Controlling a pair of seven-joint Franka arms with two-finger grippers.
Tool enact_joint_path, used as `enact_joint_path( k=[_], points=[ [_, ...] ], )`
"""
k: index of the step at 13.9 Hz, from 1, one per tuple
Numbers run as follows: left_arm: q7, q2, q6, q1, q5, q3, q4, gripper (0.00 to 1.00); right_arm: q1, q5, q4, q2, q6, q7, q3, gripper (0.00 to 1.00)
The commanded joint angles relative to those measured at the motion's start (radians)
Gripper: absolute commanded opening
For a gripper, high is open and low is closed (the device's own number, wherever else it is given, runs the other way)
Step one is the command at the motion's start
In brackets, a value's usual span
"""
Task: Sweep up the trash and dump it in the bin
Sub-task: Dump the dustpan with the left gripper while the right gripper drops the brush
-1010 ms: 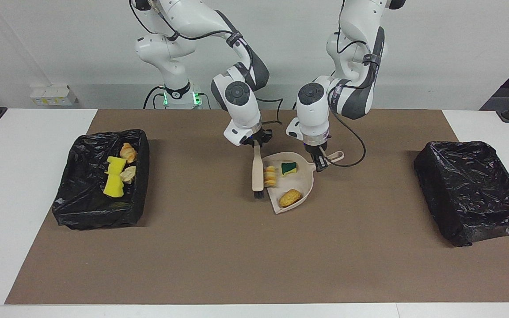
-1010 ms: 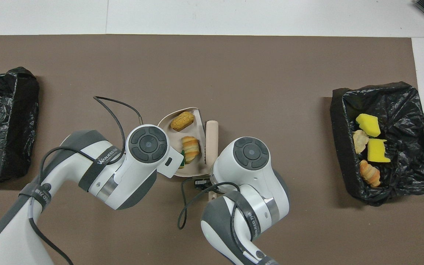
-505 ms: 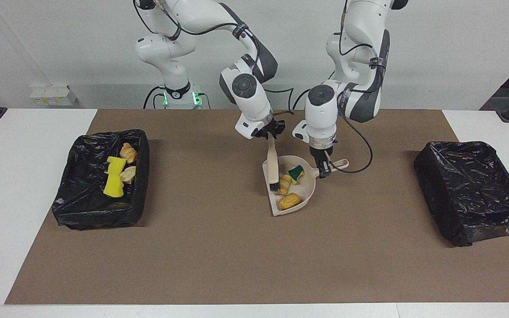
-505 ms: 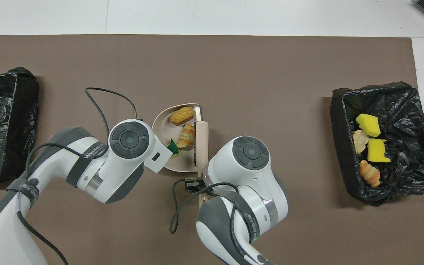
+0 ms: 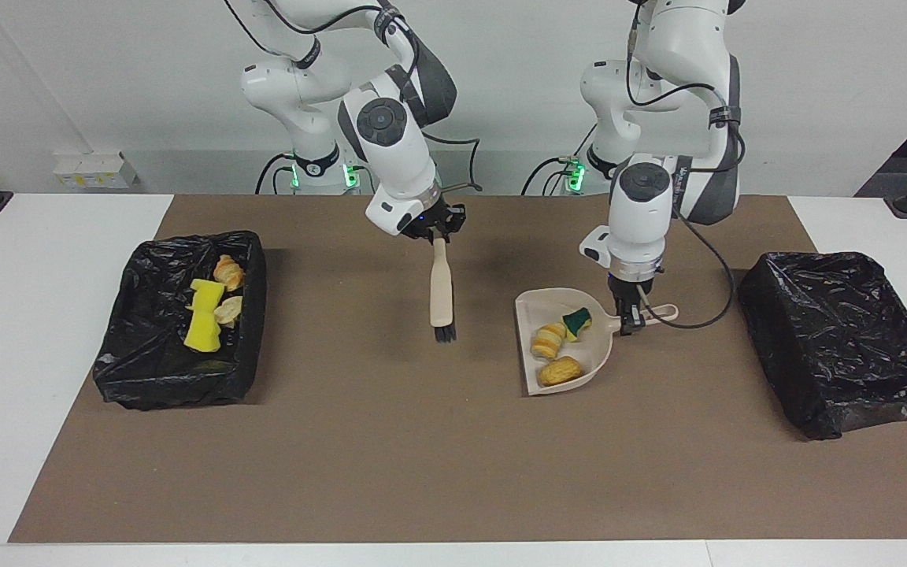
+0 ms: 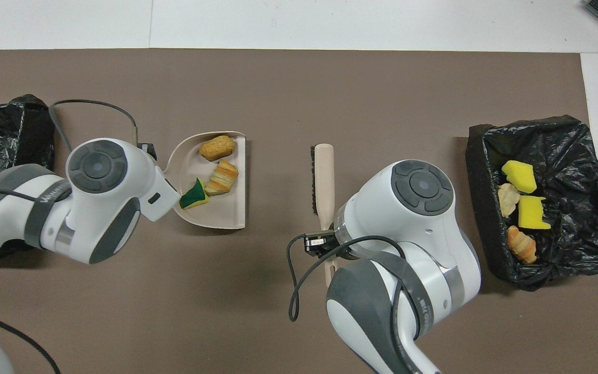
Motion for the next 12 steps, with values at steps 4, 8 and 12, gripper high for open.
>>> enact_joint_path(
  k=[4, 8, 12],
  points=[
    [0.313, -0.062, -0.034, 0.258, -0.128, -0.007, 0.099, 0.00, 0.175, -0.022, -0.018, -0.006, -0.016, 0.189, 0.015, 0.00],
    [0.498, -0.027, -0.165, 0.424, -0.189, -0.004, 0.276, 0.00, 0.310, -0.022, -0.049, 0.053, 0.042, 0.346, 0.015, 0.00],
    [0.600, 0.079, -0.268, 0.627, -0.197, -0.001, 0.505, 0.00, 0.383, -0.022, -0.099, 0.116, 0.160, 0.375, 0.015, 0.00]
  ],
)
